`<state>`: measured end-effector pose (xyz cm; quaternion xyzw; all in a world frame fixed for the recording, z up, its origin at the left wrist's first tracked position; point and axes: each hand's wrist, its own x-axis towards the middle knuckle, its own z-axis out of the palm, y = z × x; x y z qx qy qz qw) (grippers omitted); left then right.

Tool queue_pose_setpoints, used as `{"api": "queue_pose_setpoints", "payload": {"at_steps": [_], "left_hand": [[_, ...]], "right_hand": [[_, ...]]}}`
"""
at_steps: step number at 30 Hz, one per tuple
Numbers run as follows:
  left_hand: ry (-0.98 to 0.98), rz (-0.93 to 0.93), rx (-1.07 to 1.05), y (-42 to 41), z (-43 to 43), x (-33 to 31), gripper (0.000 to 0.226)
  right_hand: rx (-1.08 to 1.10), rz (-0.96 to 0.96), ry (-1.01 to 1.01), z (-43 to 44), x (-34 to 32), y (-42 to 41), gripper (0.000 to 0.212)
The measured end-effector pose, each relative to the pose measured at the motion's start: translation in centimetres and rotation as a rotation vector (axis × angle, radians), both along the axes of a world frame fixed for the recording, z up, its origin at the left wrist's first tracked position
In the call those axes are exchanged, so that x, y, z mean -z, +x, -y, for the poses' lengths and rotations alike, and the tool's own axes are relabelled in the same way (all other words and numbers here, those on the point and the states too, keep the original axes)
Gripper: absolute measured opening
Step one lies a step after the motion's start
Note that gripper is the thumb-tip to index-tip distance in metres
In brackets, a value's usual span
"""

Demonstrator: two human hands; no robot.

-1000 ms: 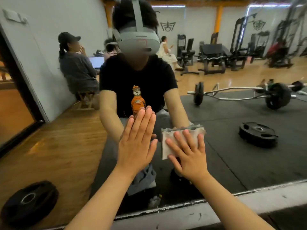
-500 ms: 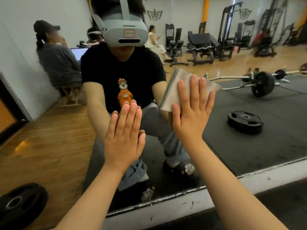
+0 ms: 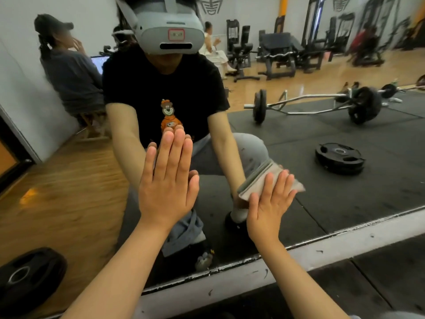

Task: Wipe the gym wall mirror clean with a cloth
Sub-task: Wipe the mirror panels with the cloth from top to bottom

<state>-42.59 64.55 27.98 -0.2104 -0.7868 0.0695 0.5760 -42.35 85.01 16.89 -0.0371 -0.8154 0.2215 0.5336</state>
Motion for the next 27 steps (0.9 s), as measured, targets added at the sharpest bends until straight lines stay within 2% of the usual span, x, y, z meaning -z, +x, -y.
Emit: {"api": "queue_pose_setpoints", "payload": {"at_steps": [3, 6, 9, 14, 22, 27], "left_hand": [[0.0, 0.002, -0.006, 0.1, -0.1, -0.1, 0.071], [-0.002, -0.003, -0.017, 0.1, -0.1, 0.0, 0.07], [0.0, -0.006, -0.02, 0.1, 0.0, 0.0, 0.07], [-0.006, -0.002, -0.021, 0.0, 0.1, 0.1, 0.069], [0.007, 0.004, 0.012, 0.0, 0.0, 0.0, 0.07], [0.01, 0.0, 0.005, 0.0, -0.1, 0.0, 0.069]], "right_hand": [[0.029, -0.08, -0.074, -1.0, -7.4, -1.0, 0.057], [0.068, -0.18, -0.006, -3.3, -15.2, -1.7, 0.056], [0.083, -0.223, 0.037, -4.3, -18.1, -1.9, 0.056], [0.134, -0.234, -0.044, -3.9, -14.8, -2.2, 0.055], [0.108, -0.025, -0.164, -5.0, -0.7, -1.0, 0.056], [0.1, 0.024, -0.198, -4.8, -0.5, -0.8, 0.057]]}}
